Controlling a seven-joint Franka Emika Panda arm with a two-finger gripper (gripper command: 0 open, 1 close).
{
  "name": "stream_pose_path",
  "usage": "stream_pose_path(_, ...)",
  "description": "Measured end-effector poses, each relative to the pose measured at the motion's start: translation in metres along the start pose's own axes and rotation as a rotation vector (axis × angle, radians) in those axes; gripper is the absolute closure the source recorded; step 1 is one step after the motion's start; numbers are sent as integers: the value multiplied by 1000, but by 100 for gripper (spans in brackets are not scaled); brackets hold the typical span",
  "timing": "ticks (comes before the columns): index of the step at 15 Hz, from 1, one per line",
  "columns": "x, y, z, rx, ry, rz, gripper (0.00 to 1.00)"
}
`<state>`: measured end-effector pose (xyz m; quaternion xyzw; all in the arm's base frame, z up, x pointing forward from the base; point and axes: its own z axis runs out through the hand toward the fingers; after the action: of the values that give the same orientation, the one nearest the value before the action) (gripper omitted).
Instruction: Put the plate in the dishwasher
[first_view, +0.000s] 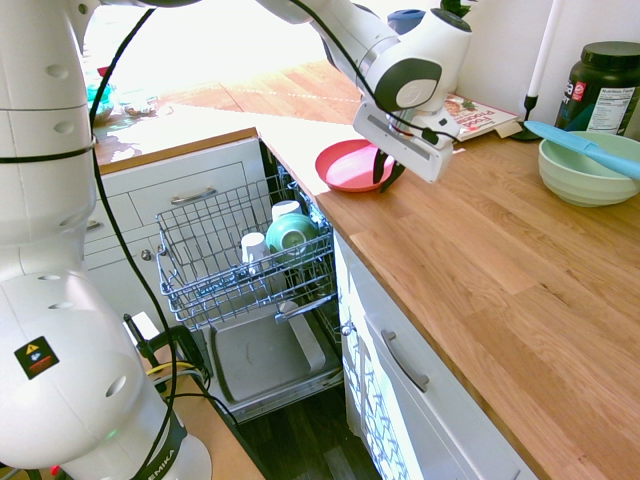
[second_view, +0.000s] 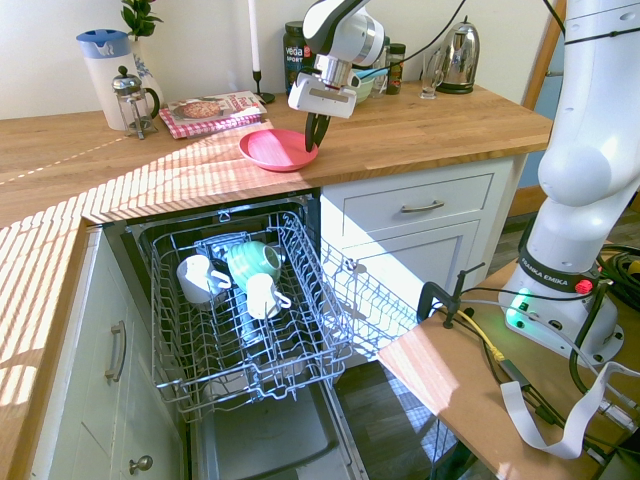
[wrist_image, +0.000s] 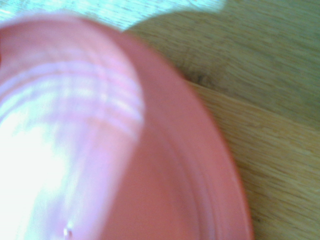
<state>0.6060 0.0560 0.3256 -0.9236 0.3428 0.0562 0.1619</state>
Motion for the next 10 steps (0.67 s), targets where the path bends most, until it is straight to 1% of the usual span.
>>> stream_pose_path(3,7,0,-12,13,20,7,100)
stream_pose_path(4,11,-2,-22,20,37,3,100)
stream_pose_path(6,6,-14,-62,25,100,-19,100)
stream_pose_path(8,-25,-41,-113,14,174,-72,100)
stream_pose_path(9,-50,-60,-132,-1,207,-108,100)
stream_pose_path(10,-79,-81,-143,-35,243,-150,100)
